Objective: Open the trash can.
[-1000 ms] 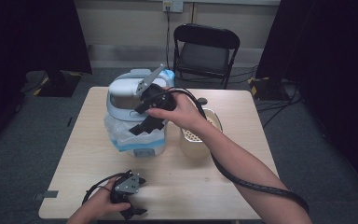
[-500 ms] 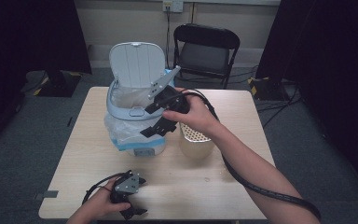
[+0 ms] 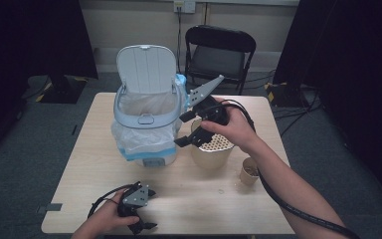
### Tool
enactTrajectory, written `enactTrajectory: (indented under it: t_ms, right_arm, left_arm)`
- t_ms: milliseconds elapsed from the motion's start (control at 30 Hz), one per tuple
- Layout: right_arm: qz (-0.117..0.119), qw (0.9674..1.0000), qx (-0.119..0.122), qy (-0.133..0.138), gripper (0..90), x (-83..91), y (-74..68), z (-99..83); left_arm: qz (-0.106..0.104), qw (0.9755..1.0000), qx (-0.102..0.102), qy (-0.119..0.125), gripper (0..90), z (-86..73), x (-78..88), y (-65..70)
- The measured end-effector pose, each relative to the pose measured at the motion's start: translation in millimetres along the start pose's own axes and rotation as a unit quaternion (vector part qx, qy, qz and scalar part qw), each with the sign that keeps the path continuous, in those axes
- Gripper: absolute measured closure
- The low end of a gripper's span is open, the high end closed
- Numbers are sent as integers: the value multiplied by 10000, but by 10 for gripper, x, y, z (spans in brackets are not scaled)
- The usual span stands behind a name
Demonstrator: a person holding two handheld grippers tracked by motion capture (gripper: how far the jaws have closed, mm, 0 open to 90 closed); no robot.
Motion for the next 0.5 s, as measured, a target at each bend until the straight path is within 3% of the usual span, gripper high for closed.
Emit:
enactTrajectory:
  t_ms: [500]
  right_arm:
    - [-280, 9990, -315, 157, 145, 137, 95, -438]
  left_arm:
    - [-3, 10000, 3, 15, 0, 1, -2, 0]
Point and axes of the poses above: each handheld gripper's, and its own axes: x roughly backward along the jaws, z roughly out of its top, y roughly to its right, the point moved 6 cm from there along -x, roughly forward along the jaws, and after that the axes turned 1 degree about z, right-handed, at the moved point
